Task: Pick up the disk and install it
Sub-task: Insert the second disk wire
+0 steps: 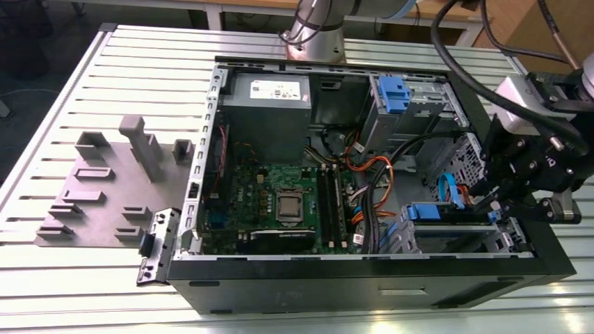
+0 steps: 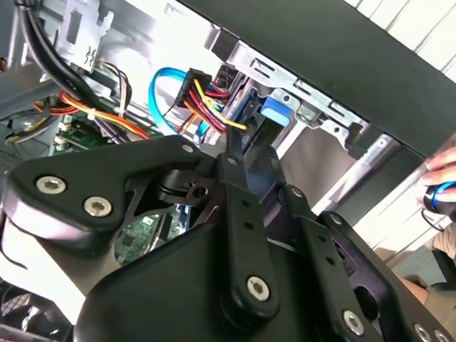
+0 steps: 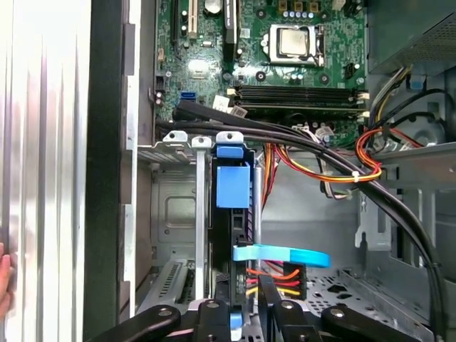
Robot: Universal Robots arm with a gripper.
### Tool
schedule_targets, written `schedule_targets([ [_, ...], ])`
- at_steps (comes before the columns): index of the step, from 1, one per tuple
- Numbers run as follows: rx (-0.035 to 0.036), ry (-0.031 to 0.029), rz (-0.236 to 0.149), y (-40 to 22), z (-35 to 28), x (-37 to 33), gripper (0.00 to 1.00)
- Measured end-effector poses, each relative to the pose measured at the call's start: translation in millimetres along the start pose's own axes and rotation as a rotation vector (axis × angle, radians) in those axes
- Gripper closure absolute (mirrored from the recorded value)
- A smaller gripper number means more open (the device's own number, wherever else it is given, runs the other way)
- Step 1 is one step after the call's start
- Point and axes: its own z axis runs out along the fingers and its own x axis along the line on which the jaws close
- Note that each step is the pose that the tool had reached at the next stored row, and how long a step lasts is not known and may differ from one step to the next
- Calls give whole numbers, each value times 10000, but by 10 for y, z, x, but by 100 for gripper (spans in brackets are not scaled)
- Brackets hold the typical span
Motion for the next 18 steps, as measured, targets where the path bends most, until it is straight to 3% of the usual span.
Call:
schedule_targets([
  [4,0,-10,-1,0,-88,-5,70],
  [18,24,-11,-2,82,-85,-3,70],
])
